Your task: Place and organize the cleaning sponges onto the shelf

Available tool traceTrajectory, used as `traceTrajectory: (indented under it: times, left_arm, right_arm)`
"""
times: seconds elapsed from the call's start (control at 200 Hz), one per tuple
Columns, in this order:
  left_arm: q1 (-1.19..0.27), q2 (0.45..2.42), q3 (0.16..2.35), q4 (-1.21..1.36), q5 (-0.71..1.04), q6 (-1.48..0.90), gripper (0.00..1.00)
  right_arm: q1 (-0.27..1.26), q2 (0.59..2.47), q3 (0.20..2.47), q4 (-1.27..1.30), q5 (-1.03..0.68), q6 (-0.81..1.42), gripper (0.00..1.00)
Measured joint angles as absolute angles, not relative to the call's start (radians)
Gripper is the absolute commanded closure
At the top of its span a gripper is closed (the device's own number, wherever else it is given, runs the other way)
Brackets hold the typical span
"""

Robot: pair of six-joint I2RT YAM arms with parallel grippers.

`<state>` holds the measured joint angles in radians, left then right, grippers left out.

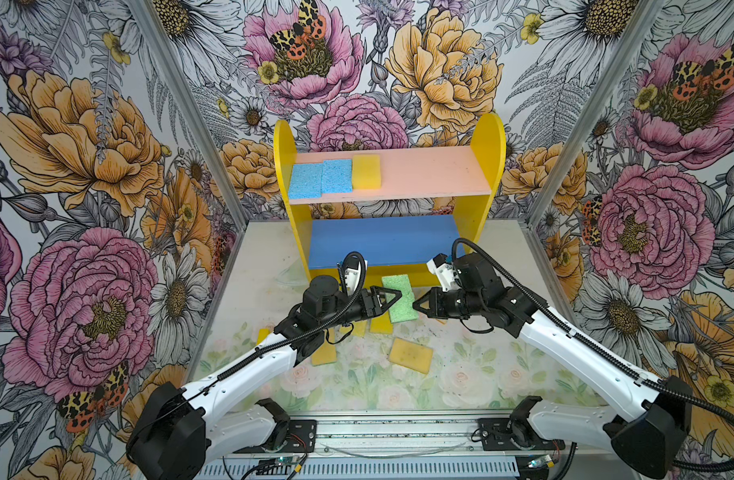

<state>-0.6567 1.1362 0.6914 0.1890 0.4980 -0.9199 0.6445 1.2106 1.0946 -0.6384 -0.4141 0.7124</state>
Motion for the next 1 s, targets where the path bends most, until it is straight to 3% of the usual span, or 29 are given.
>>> traceTrajectory:
  times: [0.11, 0.195, 0.385, 0.6, 0.81, 1.0]
  left_arm:
    - [-0.656, 1.156, 0.692, 0.178, 0.513, -0.906, 0.84]
    - [-0.652, 1.156, 0.702, 0.136, 0.518, -0.881, 1.0]
    - [-0.685, 1.161, 0.868, -0.156, 0.45, -0.64, 1.0]
    - [-0.796, 1.083, 0.852, -0.279, 0.152, -0.168, 1.0]
    - [-0.906, 0.941, 0.613, -0.104, -0.162, 0.373, 1.0]
    - [-1.059, 1.034, 0.561, 0.214, -0.447, 0.932, 1.0]
  right_arm:
    - [0.664, 1.213, 1.099, -0.639, -0.412, 0.712, 0.99]
    - [0.667, 1.213, 1.099, -0.639, -0.406, 0.71, 0.86]
    - [0.65, 1.213, 1.099, -0.639, -0.403, 0.701, 0.46]
    - [0.516, 1.199, 1.116, -0.667, -0.486, 0.741, 0.01]
    - [0.45, 1.206, 1.298, -0.76, -0.601, 0.764, 0.0]
    - [0.452, 1.272, 1.404, -0.829, -0.728, 0.753, 0.08]
